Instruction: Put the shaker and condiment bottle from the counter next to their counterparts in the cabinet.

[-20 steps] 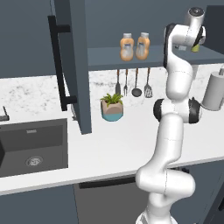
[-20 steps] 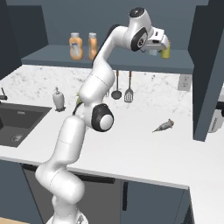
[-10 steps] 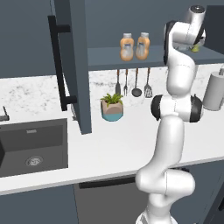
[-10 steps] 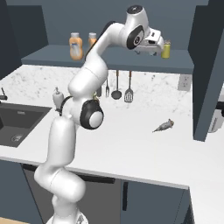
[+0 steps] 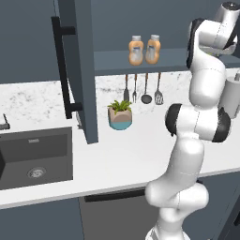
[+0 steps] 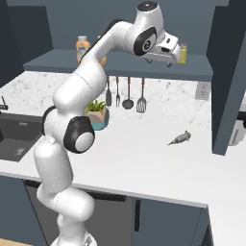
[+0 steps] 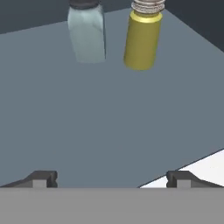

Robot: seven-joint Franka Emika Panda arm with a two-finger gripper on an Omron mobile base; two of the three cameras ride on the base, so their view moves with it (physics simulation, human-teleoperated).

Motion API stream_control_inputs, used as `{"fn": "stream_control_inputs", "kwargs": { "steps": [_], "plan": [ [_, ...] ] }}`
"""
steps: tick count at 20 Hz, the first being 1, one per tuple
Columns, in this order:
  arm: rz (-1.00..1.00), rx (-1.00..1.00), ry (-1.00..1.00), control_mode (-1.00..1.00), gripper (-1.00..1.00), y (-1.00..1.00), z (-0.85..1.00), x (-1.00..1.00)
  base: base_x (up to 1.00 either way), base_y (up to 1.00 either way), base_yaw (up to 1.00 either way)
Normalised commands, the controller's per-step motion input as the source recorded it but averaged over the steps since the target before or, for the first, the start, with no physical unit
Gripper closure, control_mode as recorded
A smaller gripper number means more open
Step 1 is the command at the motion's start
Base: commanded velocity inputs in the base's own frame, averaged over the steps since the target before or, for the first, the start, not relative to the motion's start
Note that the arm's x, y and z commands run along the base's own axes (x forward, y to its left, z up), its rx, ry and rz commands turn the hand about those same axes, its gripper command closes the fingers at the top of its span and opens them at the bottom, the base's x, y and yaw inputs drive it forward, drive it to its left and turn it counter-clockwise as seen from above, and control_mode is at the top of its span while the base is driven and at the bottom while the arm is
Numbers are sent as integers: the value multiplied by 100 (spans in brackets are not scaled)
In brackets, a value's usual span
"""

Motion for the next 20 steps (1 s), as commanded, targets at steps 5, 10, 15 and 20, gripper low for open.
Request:
{"fn": "stream_control_inputs", "kwargs": {
  "steps": [5,10,15,20],
  "plan": [
    [-6,3,-14,-100,-100,0,-2,-100,0,0,0],
    [-3,0,-25,-100,-100,2,-2,-100,0,0,0],
    [-4,3,-15,-100,-100,4,0,-100,0,0,0],
    [-4,1,-6,-100,-100,32,0,-100,0,0,0]
  ]
}}
